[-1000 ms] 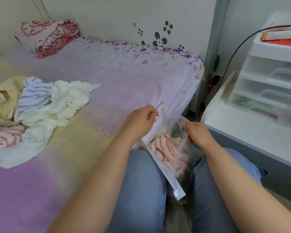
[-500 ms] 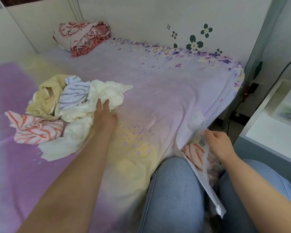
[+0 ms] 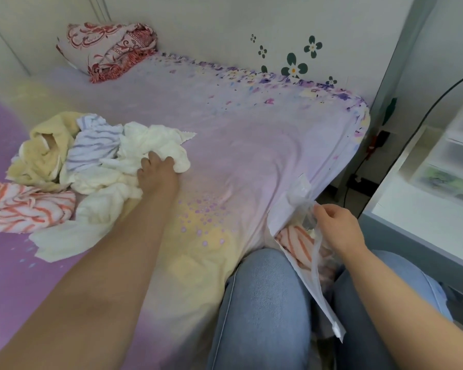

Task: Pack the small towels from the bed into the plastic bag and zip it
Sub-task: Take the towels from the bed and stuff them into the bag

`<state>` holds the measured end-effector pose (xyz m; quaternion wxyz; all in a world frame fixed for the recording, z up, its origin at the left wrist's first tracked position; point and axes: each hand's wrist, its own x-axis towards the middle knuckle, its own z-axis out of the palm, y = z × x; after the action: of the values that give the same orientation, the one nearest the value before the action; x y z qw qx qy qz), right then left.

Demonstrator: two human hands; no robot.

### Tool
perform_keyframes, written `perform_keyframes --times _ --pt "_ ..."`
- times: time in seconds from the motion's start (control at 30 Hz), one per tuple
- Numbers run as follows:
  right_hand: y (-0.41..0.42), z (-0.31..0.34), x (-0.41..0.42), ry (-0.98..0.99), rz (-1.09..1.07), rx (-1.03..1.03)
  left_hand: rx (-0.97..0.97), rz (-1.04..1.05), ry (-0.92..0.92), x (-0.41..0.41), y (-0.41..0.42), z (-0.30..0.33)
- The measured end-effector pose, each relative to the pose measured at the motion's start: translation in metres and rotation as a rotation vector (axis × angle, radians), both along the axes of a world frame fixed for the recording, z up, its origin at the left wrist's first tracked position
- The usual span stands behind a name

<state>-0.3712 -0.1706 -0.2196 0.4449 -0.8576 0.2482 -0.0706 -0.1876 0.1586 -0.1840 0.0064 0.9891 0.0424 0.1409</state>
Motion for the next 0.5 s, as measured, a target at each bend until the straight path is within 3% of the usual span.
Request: perform_keyframes --times 0.1,0.2,0.27,0.4,0.5 --pt "0.001 0.011 -0.004 -0.070 -0.099 -0.167 -0.019 -0.166 -0.122 -0.029 -0.030 -0.004" --pt "0.006 0.031 -0.006 -0.424 -0.035 -0.318 -0.147 -0.320 -0.118 -0.066 -0.069 -0.002" --pt "0.013 0.048 -0.004 -0.497 0.198 -0.261 -0.414 -0.405 -0.092 -0.092 -0.094 0.009" --pt "0.034 0.059 0.014 -0.218 0.725 -0.049 -1.164 -0.487 0.153 -0.136 -0.136 0.036" --pt "0.045 0.062 0.024 -0.320 0.727 0.128 -1.642 -0.454 0.419 -0.150 -0.152 0.046"
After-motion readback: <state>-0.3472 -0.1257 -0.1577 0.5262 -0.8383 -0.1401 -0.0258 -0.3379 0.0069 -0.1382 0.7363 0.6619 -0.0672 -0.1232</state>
